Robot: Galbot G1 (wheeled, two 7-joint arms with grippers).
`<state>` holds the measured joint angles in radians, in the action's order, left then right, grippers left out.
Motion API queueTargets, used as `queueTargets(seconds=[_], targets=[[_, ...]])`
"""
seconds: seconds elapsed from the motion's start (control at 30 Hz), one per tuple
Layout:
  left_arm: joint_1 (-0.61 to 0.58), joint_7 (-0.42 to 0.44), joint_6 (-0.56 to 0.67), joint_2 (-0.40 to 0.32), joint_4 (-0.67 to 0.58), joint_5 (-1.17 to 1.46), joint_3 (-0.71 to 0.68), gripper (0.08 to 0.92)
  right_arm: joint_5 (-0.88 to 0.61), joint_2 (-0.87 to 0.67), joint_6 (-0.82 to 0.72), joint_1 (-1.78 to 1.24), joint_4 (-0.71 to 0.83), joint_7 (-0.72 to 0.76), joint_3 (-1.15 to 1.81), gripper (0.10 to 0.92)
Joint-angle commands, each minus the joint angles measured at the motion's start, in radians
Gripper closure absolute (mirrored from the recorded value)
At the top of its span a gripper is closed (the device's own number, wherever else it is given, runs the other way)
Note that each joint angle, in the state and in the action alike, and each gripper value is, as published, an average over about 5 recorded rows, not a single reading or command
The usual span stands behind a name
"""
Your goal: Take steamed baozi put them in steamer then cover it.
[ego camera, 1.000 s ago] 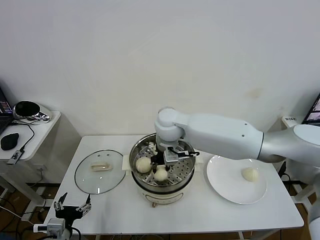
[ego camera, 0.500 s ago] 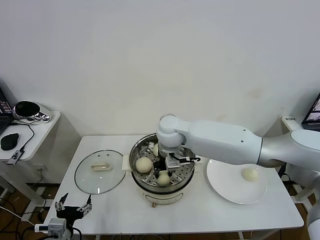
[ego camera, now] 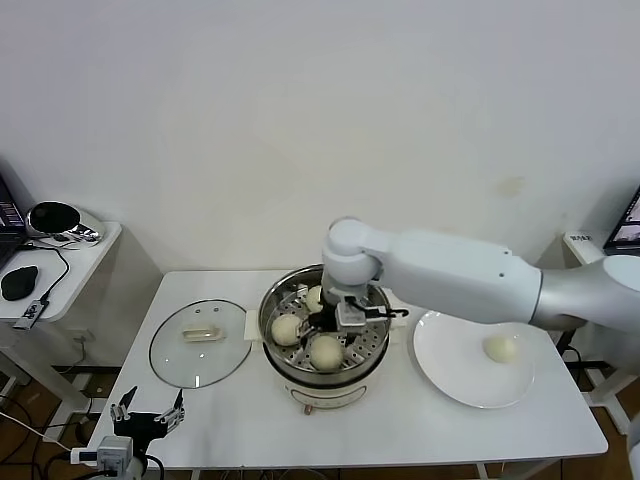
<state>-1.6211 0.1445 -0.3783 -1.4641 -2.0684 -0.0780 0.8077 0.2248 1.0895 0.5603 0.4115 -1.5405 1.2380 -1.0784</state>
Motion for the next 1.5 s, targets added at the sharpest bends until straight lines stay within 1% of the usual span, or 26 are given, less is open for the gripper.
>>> queueTargets(seconds=[0.03,0.1,0.2,0.3,0.4,0.53,0.63,0.73,0.9,1.07,1.23,1.5], targets=[[0.003,0.005,-0.002,0.000,-0.001,-0.002,-0.003,0.177,-0.181,-0.184,-0.120,0.095,-0.039,0.009,0.071,0.203],[0.003,0.006,-0.003,0.000,-0.001,-0.003,-0.006,0.177,-0.269,-0.248,-0.237,0.113,-0.051,-0.009,0.070,0.203],[0.000,0.006,-0.003,0.003,-0.003,-0.004,-0.014,0.177,-0.367,-0.363,-0.449,0.134,-0.085,-0.083,0.036,0.203],[-0.004,0.003,-0.003,0.010,-0.002,-0.006,-0.020,0.177,-0.384,-0.469,-0.543,0.133,-0.101,-0.102,0.022,0.203],[-0.008,0.002,-0.003,0.016,-0.001,-0.009,-0.026,0.177,-0.380,-0.554,-0.612,0.104,-0.096,-0.048,0.044,0.203],[-0.013,0.006,-0.004,0.016,-0.005,-0.010,-0.036,0.177,-0.365,-0.627,-0.767,0.057,-0.087,-0.004,0.079,0.203],[-0.014,0.008,-0.006,0.017,-0.007,-0.009,-0.043,0.177,-0.355,-0.665,-0.849,0.020,-0.081,0.005,0.102,0.203],[-0.013,0.008,-0.006,0.018,-0.005,-0.009,-0.045,0.177,-0.333,-0.687,-0.869,-0.028,-0.052,0.015,0.140,0.203],[-0.016,0.007,-0.006,0.015,-0.005,-0.009,-0.046,0.177,-0.264,-0.710,-0.840,-0.140,0.021,0.029,0.227,0.203],[-0.021,0.008,-0.007,0.017,-0.005,-0.009,-0.044,0.177,-0.183,-0.722,-0.802,-0.319,0.091,0.027,0.386,0.203],[-0.019,0.011,-0.013,0.016,-0.003,-0.011,-0.047,0.177,-0.103,-0.709,-0.727,-0.465,0.177,0.000,0.508,0.203],[-0.020,0.017,-0.019,0.018,-0.003,-0.016,-0.041,0.177,-0.031,-0.663,-0.674,-0.586,0.289,-0.037,0.642,0.203]])
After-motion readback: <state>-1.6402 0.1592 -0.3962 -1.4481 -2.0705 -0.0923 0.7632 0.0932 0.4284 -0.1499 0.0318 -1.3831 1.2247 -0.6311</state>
